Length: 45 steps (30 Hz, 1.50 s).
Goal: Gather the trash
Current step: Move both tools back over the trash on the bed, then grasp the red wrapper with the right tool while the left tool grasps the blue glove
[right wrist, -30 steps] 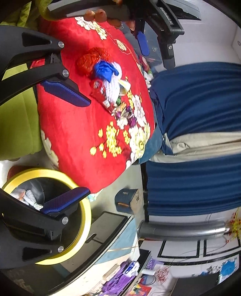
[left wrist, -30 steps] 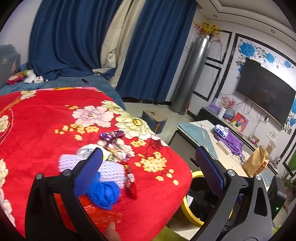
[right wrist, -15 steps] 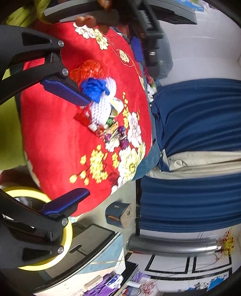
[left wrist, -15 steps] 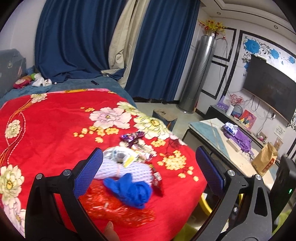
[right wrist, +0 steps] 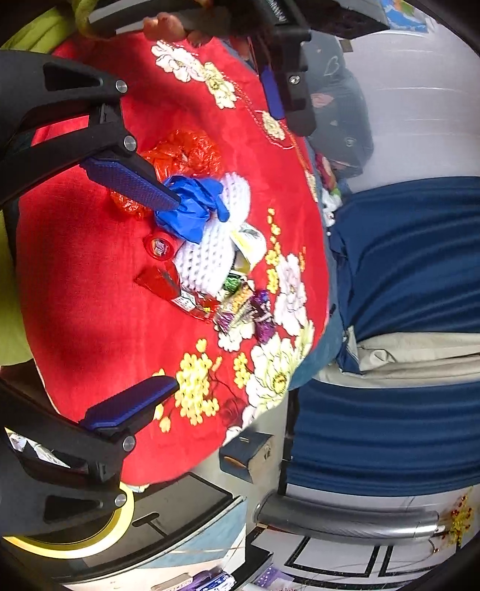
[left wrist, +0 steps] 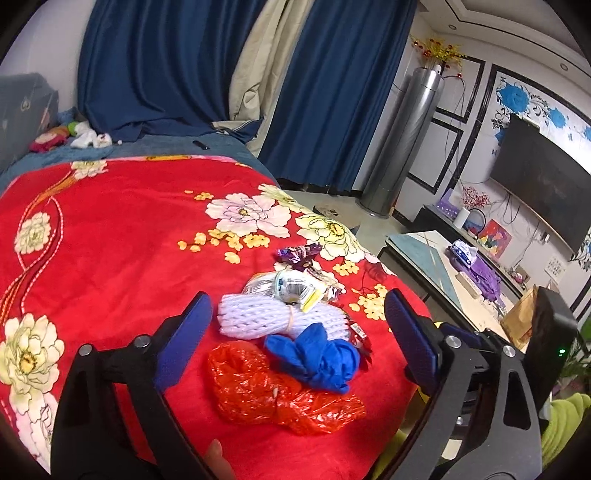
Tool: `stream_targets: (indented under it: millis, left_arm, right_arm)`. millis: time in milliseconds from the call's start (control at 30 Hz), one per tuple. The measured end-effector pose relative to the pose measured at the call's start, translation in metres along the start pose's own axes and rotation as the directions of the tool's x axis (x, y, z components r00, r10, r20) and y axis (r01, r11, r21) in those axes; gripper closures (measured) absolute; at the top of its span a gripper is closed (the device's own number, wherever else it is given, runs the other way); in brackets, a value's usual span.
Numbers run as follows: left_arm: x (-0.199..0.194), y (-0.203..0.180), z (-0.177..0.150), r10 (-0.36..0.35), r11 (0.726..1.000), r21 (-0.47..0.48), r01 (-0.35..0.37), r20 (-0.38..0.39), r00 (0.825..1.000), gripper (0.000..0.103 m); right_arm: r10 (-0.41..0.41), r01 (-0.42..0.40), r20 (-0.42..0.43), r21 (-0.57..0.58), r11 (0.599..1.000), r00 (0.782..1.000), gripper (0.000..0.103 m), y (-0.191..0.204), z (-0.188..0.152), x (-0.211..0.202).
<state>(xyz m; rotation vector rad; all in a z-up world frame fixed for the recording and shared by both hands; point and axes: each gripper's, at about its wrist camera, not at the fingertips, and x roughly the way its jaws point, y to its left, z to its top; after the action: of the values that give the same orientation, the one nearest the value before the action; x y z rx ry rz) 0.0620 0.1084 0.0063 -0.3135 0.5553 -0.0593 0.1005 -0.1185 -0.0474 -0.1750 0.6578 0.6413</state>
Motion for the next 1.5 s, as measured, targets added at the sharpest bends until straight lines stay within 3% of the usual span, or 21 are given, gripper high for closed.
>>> stream_targets:
  millis: [200,400,767,867,1033,1133,1233,1300,1500]
  left_arm:
    - [0.013,0.003,-0.007,-0.056,0.998,-0.017,0.055,-0.068,0.996,0.033]
    - [0.033,0.002,-0.022,-0.099,0.995,-0.022,0.097,-0.155,0.983,0.045]
    - [0.055,-0.01,-0.041,-0.126,0.992,0.001,0.13,-0.248,0.961,0.049]
    - [0.061,-0.01,-0.042,-0.12,0.992,-0.003,0.124,-0.267,0.956,0.049]
    - [0.07,-0.013,-0.047,-0.106,0.994,0.002,0.111,-0.284,0.953,0.049]
    - [0.073,-0.015,-0.049,-0.096,0.995,0.008,0.102,-0.287,0.953,0.049]
    - [0.074,-0.017,-0.049,-0.085,0.995,0.021,0.095,-0.287,0.954,0.049]
    - [0.074,-0.018,-0.05,-0.067,0.996,0.033,0.08,-0.288,0.955,0.06]
    - [0.074,-0.015,-0.052,-0.07,0.997,0.022,0.081,-0.298,0.952,0.075]
  right_arm:
    - [0.001,0.0,-0.042,0.008,1.0,0.999,0.016,0.001,-0.002,0.023]
    - [-0.007,0.009,-0.082,0.029,1.0,0.997,0.028,-0.006,-0.011,0.042]
    - [0.032,-0.026,-0.112,0.054,0.998,0.993,0.047,-0.006,-0.021,0.061]
    - [0.039,-0.032,-0.113,0.066,0.997,0.993,0.055,-0.008,-0.021,0.065]
    - [0.05,-0.041,-0.102,0.087,0.995,0.993,0.088,-0.013,-0.025,0.067]
    - [0.052,-0.042,-0.091,0.107,0.993,0.994,0.095,-0.017,-0.028,0.064]
    - [0.048,-0.039,-0.08,0.111,0.993,0.996,0.097,-0.02,-0.03,0.059]
    - [0.04,-0.032,-0.069,0.112,0.993,0.997,0.097,-0.023,-0.031,0.054]
    - [0.039,-0.031,-0.059,0.126,0.992,0.998,0.097,-0.028,-0.033,0.047]
